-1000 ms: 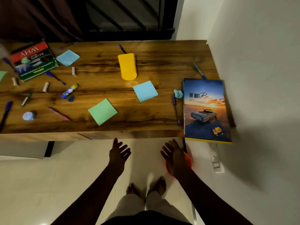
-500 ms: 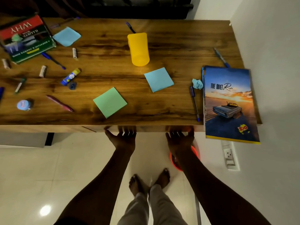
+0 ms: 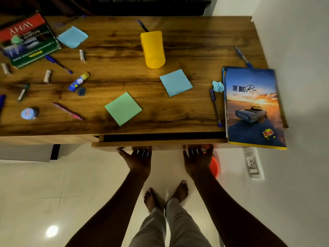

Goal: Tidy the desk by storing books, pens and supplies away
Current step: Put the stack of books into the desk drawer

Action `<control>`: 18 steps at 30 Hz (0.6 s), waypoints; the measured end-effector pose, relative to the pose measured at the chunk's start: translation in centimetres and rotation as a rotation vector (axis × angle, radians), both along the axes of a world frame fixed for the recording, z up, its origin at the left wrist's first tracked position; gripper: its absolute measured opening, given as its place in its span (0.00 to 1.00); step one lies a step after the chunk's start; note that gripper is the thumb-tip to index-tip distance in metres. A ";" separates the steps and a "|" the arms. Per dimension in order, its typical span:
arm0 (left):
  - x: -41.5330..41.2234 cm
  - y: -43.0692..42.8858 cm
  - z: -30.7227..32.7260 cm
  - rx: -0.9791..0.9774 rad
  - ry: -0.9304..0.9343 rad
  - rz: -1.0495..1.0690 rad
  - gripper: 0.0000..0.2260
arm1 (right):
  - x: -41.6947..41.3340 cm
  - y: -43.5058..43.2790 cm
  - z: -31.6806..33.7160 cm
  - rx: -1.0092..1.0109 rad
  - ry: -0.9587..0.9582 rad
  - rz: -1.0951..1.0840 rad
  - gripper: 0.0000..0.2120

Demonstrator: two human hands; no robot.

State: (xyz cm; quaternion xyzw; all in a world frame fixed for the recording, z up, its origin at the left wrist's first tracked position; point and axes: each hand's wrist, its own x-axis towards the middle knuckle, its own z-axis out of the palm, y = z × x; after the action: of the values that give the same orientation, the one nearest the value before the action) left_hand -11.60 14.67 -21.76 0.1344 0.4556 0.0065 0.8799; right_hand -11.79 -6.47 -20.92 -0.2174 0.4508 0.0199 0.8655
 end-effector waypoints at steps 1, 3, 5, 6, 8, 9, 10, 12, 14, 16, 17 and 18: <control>-0.3 0.0 -0.1 -0.001 -0.012 -0.035 0.34 | -0.3 -0.1 -0.5 0.093 -0.006 -0.049 0.28; -1.4 0.3 0.7 0.107 0.047 -0.287 0.34 | -1.4 -0.1 0.1 0.086 -0.020 0.034 0.30; -3.1 -0.1 1.8 0.361 0.113 -0.532 0.25 | -2.9 0.6 1.8 -0.144 -0.014 0.188 0.25; -4.0 -0.4 2.5 0.558 0.069 -0.629 0.17 | -3.8 0.9 2.9 -0.375 -0.015 0.285 0.20; -5.5 -0.6 4.2 1.119 -0.179 -0.870 0.07 | -5.5 1.2 4.7 -0.921 -0.120 0.476 0.19; -5.8 -0.6 5.1 1.433 -0.311 -0.964 0.07 | -6.1 1.1 5.2 -1.216 -0.173 0.592 0.20; -5.6 -0.4 5.9 1.701 -0.434 -1.002 0.08 | -6.3 0.8 5.6 -1.492 -0.225 0.696 0.18; -4.3 -0.1 7.5 2.094 -0.585 -0.968 0.12 | -5.5 0.2 6.5 -1.893 -0.409 0.766 0.11; -2.6 0.2 8.4 2.282 -0.641 -0.975 0.13 | -3.7 0.0 7.3 -2.039 -0.559 0.781 0.12; -1.2 0.3 8.5 2.354 -0.630 -1.029 0.11 | -1.7 -0.2 7.3 -2.109 -0.584 0.853 0.14; -0.6 0.5 8.3 2.345 -0.607 -1.067 0.11 | -0.9 -0.1 7.1 -2.137 -0.554 0.919 0.15; -0.2 0.6 8.1 2.329 -0.592 -1.092 0.11 | -0.4 0.0 6.8 -2.161 -0.522 0.969 0.15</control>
State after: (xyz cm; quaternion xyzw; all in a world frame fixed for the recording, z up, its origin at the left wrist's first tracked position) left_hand -11.80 15.25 -13.70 0.9667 -0.1375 0.0676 0.2052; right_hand -12.21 -6.46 -14.10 -0.9712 -0.0813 -0.0893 0.2054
